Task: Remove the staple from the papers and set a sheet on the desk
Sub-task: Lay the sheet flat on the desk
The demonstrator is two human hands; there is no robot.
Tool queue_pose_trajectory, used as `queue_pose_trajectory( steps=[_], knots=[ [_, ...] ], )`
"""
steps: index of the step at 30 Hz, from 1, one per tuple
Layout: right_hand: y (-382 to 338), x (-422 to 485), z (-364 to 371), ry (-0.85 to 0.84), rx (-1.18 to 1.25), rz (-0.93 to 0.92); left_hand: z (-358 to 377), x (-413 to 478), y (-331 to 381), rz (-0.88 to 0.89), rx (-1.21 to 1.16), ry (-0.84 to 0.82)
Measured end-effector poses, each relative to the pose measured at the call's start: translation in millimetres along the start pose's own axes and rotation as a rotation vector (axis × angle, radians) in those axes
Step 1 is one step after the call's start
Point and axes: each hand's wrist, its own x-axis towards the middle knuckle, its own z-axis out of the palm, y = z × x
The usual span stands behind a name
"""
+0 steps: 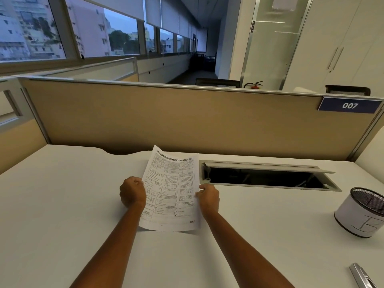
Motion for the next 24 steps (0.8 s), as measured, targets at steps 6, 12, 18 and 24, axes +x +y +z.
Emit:
queue_pose_trajectory(
  steps=[6,12,18,24],
  knots=[
    [8.3,23.8,7.9,0.012,-0.049,0.005,13.3,14.2,-8.6,-0.002,0.040,-0.014],
    [16.7,40.9,20.1,0.037,-0.113,-0.053,25.5,21.7,-22.4,0.042,0.067,-0.006],
    [24.3,47.7,25.4,0.070,-0.147,-0.101,37.1,22.6,-35.6,0.077,0.086,0.000],
    [29.3,51.5,24.3,0.060,-0.197,-0.148,39.1,9.0,-35.0,0.180,0.237,0.019]
  ],
)
